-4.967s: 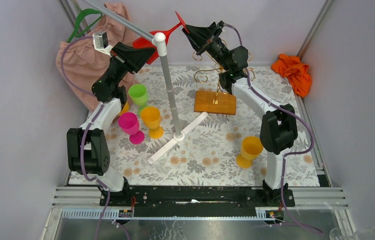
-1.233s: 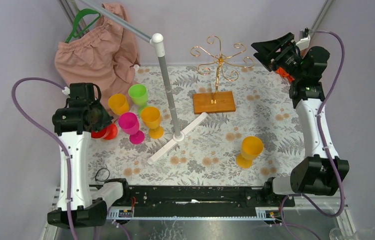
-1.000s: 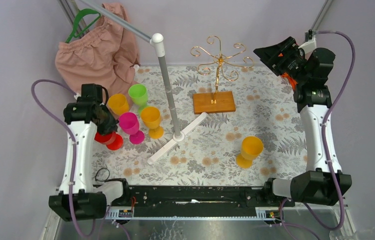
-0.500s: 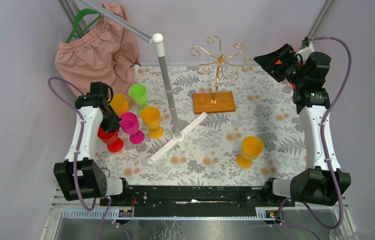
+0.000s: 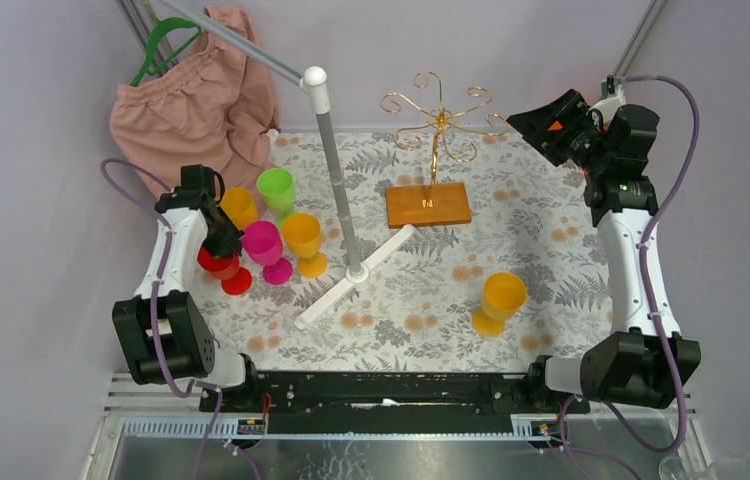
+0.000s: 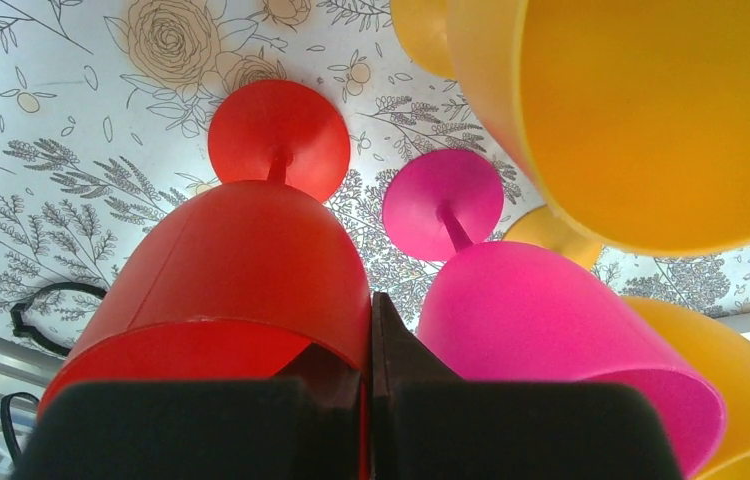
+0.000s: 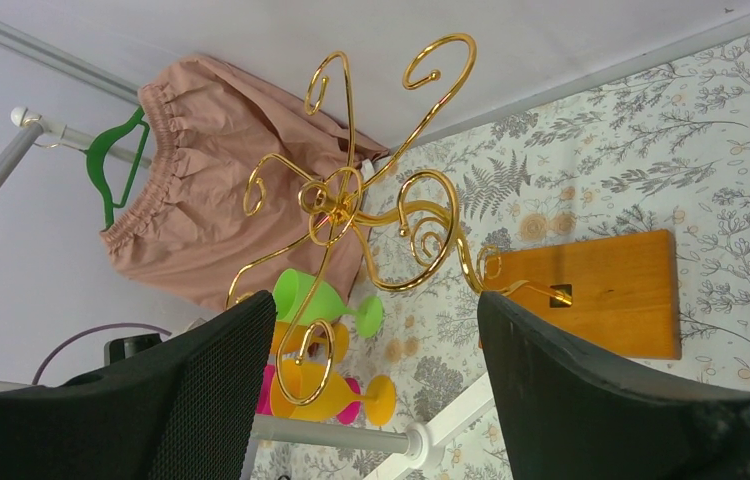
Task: Take the wine glass off the wine glass rack
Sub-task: Place the wine glass at the center of the board.
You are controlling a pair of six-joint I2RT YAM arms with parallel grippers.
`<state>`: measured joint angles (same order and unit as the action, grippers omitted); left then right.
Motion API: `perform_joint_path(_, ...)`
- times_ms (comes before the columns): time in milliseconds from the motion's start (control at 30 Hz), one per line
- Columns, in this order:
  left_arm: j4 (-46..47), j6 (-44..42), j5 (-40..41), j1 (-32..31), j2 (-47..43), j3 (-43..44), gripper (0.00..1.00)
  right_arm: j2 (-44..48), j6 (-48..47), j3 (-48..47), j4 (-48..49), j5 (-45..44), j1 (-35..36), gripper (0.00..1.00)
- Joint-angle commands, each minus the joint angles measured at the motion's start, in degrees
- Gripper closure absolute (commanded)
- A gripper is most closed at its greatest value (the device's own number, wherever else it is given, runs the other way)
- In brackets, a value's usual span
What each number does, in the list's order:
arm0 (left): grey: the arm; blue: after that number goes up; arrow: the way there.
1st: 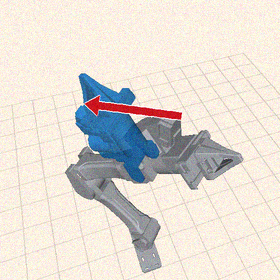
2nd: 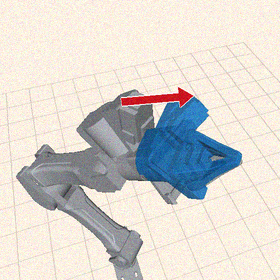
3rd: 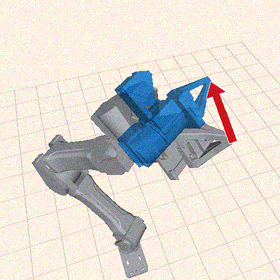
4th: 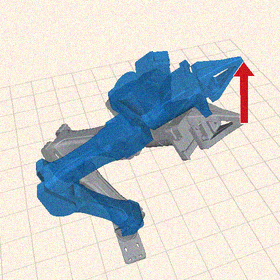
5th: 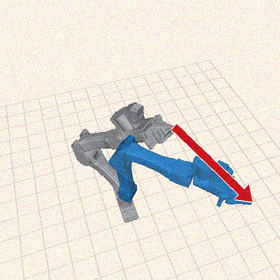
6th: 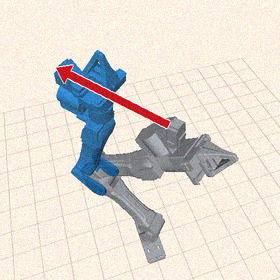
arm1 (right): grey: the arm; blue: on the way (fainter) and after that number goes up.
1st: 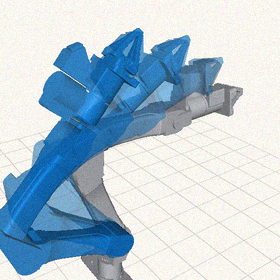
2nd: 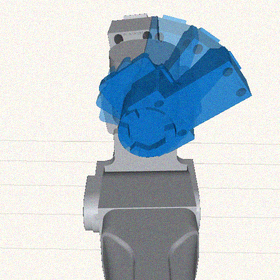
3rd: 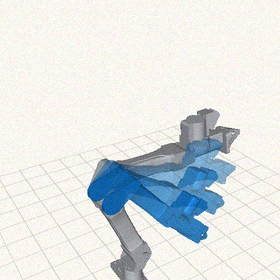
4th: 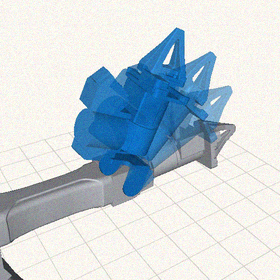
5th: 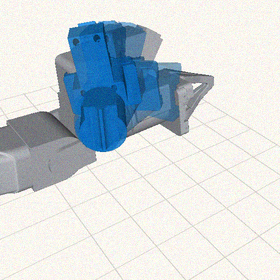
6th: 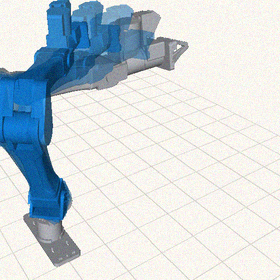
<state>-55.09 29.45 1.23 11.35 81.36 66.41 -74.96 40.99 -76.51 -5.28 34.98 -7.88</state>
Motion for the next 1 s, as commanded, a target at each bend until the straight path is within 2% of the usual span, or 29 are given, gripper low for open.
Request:
perform_joint_path(0,3.87,0.14,0.64,0.58,-0.24,-2.1,1.0,-0.42,0.02,0.0,3.2,0.33,-0.21,0.19)
perform_joint_path(100,3.95,0.13,0.87,0.53,-0.08,-3.08,1.0,-0.79,0.65,0.28,3.87,0.84,-0.21,0.19)
perform_joint_path(267,3.89,0.06,1.08,0.56,-0.61,-3.99,0.92,-0.52,0.24,0.82,4.21,0.54,-0.21,0.18)
perform_joint_path(433,1.99,-0.25,2.45,0.52,-2.38,-1.6,0.75,0.3,-1.6,0.92,3.28,-0.77,-0.21,0.16)
perform_joint_path(567,-0.83,-0.57,4.18,0.54,-4.0,0.98,0.66,0.6,-1.79,1.01,3.46,-0.38,-0.21,0.13)
perform_joint_path(833,-5.11,-0.48,5.31,0.53,-9.16,5.18,0.63,1.37,-2.14,1.1,3.19,-0.6,-0.2,0.11)
perform_joint_path(967,-8.78,0.02,4.79,0.57,-11.81,12.14,0.63,1.22,-2.71,0.22,1.63,-1.75,-0.21,0.1)
